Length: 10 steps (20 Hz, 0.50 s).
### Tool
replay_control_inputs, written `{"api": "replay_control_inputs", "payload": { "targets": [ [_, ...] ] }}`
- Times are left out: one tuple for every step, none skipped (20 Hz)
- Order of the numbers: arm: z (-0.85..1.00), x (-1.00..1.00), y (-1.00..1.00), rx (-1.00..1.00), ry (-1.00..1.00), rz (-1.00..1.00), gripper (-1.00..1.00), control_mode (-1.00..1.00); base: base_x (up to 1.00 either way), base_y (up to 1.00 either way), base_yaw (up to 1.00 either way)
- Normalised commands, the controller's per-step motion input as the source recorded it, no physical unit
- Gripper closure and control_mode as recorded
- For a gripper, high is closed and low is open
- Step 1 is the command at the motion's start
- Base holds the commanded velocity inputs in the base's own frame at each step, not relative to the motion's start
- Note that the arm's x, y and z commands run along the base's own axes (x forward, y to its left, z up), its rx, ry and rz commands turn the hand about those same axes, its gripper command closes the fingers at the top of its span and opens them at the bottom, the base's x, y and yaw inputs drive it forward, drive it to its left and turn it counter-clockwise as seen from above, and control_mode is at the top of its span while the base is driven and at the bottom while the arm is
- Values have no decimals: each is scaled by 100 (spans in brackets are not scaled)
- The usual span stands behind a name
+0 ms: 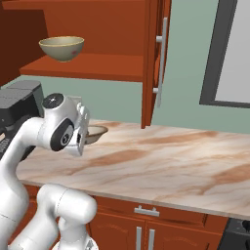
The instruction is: Open the cabinet. Pick the bowls from the counter and place them in the cabinet. Then close the cabinet.
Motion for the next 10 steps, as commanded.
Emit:
{"api": "replay_control_inputs", "payload": {
  "targets": [
    [53,-41,-24,-17,-1,-16,100,-100,0,0,0],
    [59,-44,-26,-13,-10,-11,100,-100,0,0,0],
    [61,-46,-22,-10,-15,-7,100,-100,0,0,0],
    [56,-44,-18,-3,-16,0,100,-100,0,0,0],
    [63,-49,-15,0,-13,0,100,-100,0,0,0],
    [62,-60,-19,0,-11,0,100,-100,0,0,0],
    [61,-61,-16,0,-5,0,100,-100,0,0,0],
    [59,-57,-15,0,-4,0,100,-100,0,0,0],
    [60,-58,-11,0,-6,0,100,-100,0,0,0],
    [59,-54,-10,0,-7,0,100,-100,0,0,0]
  ]
}}
